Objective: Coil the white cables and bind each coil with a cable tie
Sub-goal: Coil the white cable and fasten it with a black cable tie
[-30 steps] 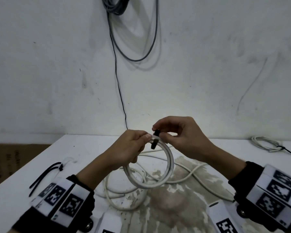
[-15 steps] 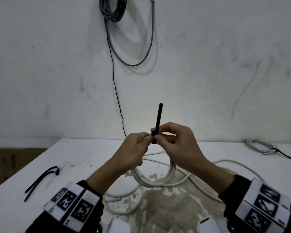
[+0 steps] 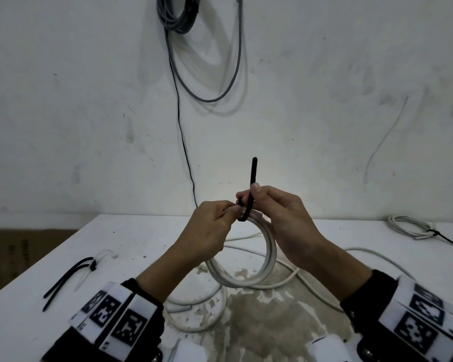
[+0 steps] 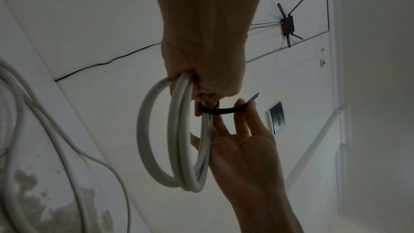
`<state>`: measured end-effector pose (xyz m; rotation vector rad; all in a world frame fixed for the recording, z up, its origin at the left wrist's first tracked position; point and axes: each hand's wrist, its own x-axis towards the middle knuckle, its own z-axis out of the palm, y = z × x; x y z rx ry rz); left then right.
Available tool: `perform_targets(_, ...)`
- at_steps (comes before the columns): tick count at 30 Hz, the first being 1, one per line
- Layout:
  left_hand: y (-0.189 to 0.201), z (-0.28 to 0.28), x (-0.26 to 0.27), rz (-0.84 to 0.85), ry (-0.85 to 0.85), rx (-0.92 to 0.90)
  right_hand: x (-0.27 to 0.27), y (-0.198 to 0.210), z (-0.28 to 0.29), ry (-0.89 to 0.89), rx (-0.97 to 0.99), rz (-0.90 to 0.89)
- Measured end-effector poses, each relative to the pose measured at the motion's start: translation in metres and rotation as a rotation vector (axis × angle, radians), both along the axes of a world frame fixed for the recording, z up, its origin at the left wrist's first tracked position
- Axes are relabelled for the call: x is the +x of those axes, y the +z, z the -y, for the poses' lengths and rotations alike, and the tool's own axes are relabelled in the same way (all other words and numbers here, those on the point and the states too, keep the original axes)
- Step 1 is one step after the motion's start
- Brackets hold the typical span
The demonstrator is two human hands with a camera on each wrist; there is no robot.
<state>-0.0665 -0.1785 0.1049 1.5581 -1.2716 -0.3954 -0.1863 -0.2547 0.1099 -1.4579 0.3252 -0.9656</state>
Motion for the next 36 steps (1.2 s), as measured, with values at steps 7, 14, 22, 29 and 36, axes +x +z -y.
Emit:
perform_targets(7,0.001,0.004,-0.002,-0.061,0.0,-0.04,-0.008,0.008,0.004,-0.025,0.017,-0.065)
perform_targets(14,-0.001,0.005,-0.007,-0.074,-0.011,-0.087,-0.013,0.018,0.001,0.046,-0.08,-0.186)
perform_targets(22,-0.001,0.006,-0.006,-0.092,-0.017,-0.113,-0.015,0.019,0.003,0.04,-0.06,-0.201)
perform_targets(29,-0.003,0.005,-0.008,0.112,0.006,-0.184,-0.012,0.02,0.002,0.04,0.024,-0.157)
perform_targets(36,-0.014,0.011,-0.009,0.314,0.076,-0.307,-0.005,0.02,-0.001,-0.001,0.171,-0.078)
